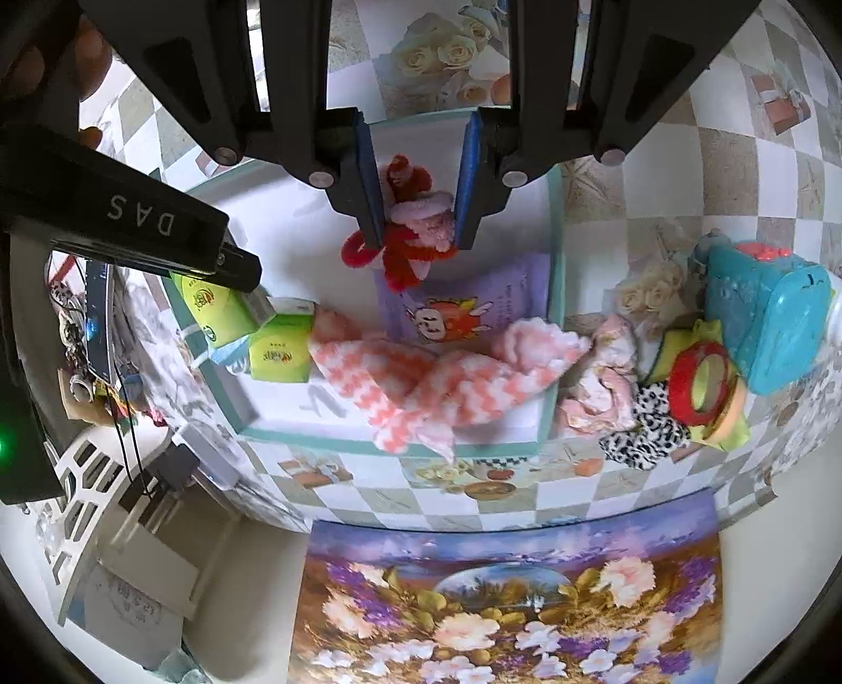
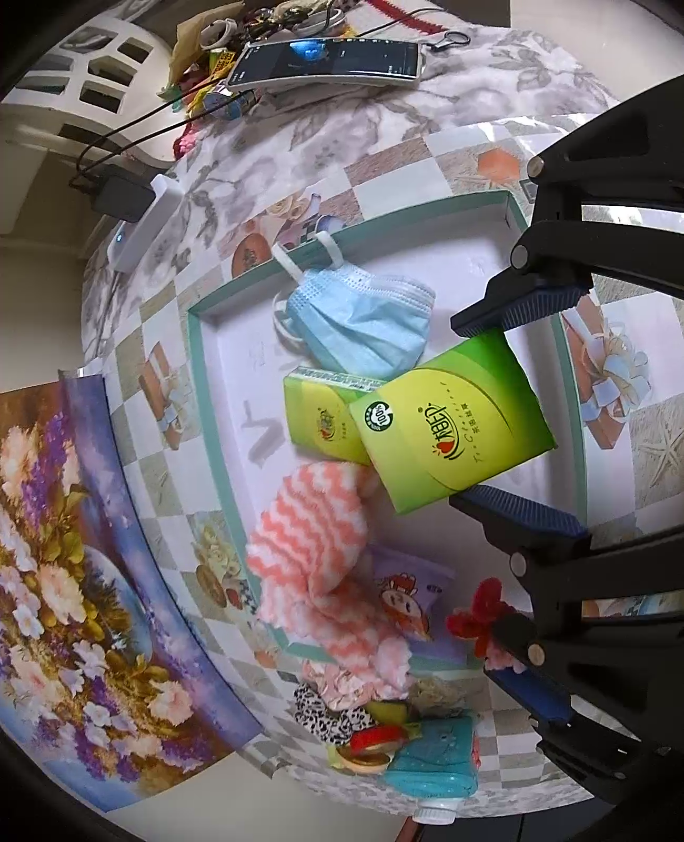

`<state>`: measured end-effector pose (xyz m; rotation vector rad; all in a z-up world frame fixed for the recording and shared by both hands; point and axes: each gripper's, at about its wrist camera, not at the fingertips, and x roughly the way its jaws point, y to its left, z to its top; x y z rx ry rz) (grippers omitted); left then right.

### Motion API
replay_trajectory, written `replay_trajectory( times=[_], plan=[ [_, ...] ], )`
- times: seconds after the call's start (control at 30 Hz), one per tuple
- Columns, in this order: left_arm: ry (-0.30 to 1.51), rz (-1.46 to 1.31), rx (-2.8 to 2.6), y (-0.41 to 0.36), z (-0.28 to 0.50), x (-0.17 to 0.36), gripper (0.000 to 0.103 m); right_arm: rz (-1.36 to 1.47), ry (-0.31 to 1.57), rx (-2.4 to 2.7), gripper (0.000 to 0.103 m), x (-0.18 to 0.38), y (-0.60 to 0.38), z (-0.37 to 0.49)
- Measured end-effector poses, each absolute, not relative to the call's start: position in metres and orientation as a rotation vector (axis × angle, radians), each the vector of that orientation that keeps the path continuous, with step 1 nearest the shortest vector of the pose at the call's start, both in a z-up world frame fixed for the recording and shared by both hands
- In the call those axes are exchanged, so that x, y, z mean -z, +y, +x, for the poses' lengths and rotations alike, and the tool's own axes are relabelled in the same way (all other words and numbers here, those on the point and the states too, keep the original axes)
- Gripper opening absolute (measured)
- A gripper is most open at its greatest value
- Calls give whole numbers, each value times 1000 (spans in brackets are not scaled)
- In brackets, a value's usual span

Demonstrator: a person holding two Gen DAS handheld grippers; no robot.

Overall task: Organize soft objects
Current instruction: 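Open the right tool over the tray while the left tool drops the bow inside, then withdraw both tools from the tray toward the pile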

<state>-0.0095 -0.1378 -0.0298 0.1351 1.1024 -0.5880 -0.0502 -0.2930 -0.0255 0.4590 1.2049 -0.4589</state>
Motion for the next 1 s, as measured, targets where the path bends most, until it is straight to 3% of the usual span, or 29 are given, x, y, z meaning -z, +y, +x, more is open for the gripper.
replay_trajectory(
  times=[0.07,0.1,0.13,0.2,0.43,0.5,0.53,0.6,0.63,1.0],
  plan=[
    [1128,118,590,-137,-7,33,40,463,1209,456,62,27,-293,-50],
    [1144,105,587,-136,-6,35,57,464,1210,453,63,27,-293,-50],
    [1148,98,583,-136,-5,36,65,460,1212,452,64,26,-292,-49],
    [1153,87,573,-133,-4,36,65,438,1217,464,70,26,-291,-48],
    [1182,47,490,-119,5,40,71,436,1230,485,77,27,-293,-48],
    [1175,39,460,-114,8,40,76,437,1232,493,80,28,-294,-48],
    [1172,36,448,-112,10,39,83,438,1233,494,82,28,-294,-48],
    [1155,33,393,-105,13,39,94,435,1233,500,99,29,-294,-48],
    [1146,31,368,-101,14,38,97,429,1230,510,102,28,-294,-49],
    [1124,-6,227,-74,24,36,99,425,1222,516,103,27,-295,-48]
  ],
)
